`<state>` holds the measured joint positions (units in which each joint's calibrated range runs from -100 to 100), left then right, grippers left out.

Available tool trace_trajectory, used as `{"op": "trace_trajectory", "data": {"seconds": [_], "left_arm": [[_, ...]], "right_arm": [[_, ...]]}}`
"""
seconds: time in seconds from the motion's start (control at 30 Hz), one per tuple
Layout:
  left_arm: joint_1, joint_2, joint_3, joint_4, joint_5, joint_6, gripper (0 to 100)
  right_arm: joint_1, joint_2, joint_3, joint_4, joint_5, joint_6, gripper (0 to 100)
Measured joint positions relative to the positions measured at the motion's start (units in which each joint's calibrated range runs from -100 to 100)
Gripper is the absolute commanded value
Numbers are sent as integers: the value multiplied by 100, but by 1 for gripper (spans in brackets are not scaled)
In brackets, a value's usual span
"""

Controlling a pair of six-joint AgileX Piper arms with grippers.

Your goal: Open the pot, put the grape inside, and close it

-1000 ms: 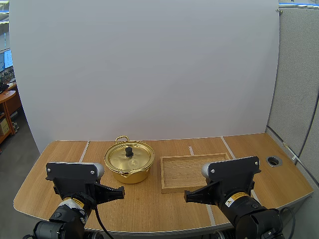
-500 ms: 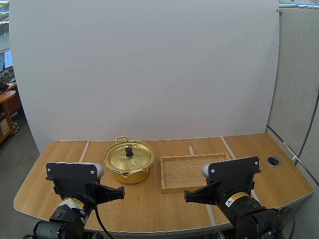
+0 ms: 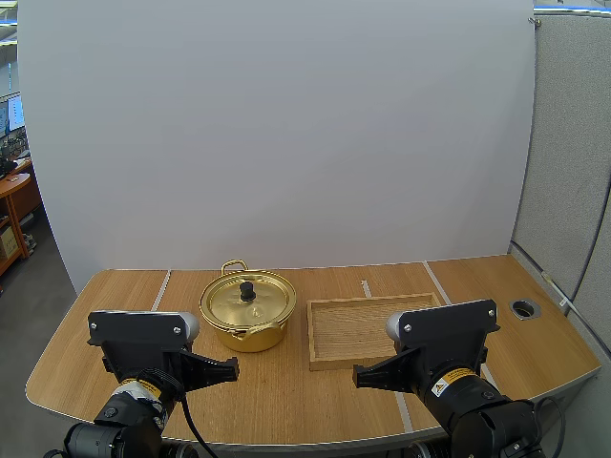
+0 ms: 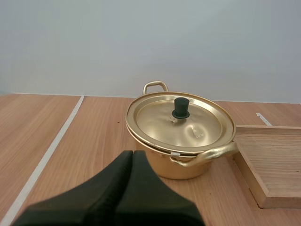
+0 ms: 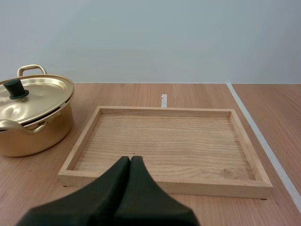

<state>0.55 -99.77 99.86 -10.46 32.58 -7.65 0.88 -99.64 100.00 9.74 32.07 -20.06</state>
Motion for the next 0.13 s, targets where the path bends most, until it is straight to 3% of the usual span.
{"op": "trace_trajectory", "data": {"seconds": [0.13], "left_arm": [[0,0,0,0,0,0,0]], "right_arm": [[0,0,0,0,0,0,0]]}}
